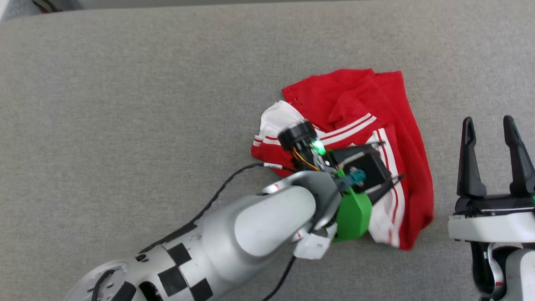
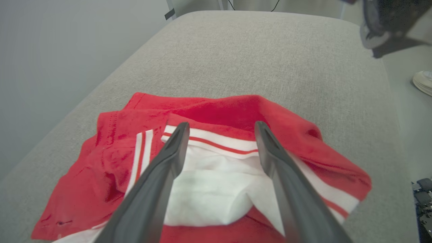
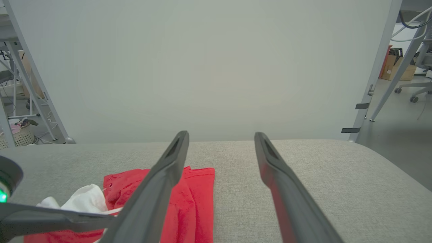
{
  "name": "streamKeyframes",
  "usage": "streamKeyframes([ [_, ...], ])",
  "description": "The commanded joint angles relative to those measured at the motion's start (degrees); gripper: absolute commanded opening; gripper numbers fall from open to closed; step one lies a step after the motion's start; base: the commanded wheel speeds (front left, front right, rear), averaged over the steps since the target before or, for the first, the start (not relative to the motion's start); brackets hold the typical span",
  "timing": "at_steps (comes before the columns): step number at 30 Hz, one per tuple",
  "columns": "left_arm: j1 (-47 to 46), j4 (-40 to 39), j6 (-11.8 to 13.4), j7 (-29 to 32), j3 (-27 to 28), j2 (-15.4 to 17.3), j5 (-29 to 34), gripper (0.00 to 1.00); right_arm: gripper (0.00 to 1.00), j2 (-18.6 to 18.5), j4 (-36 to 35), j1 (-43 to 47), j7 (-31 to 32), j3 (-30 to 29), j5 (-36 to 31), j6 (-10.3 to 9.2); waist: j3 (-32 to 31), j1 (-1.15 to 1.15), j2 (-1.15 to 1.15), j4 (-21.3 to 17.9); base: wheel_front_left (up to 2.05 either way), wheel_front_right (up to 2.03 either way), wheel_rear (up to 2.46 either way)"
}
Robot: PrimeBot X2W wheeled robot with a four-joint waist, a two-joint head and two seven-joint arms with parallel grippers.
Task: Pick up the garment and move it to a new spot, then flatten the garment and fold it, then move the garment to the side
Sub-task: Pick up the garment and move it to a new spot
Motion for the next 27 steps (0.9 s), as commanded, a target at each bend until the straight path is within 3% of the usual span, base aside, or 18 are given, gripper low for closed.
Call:
streamKeyframes([
  [1,-0.6,1.1,0.9,-2.6,0.9,-0.3,-0.7,1.00,1.00,-0.1,0.3,1.2,-0.3,0.1,-0.4,-0.05,-4.0,0.00,0.00,2.5,0.00,0.00,0.00],
  [8,1.6,4.5,8.1,-10.7,7.3,0.6,-1.2,1.00,1.00,-0.1,1.1,4.4,-0.3,0.0,-0.8,-0.05,-8.4,0.00,0.00,5.1,0.00,0.00,0.00],
  [17,13.2,-5.1,17.5,-11.2,22.6,8.6,2.1,1.00,1.00,-0.1,1.9,7.0,-0.3,-0.1,-1.2,-0.05,-11.6,0.00,0.00,7.0,0.00,0.00,0.00],
  [27,30.5,-15.9,22.2,-11.3,39.3,12.9,8.2,1.00,1.00,-0.1,2.5,8.9,-0.3,0.4,-1.5,-0.05,-14.3,0.00,0.00,8.5,0.00,0.00,0.00],
])
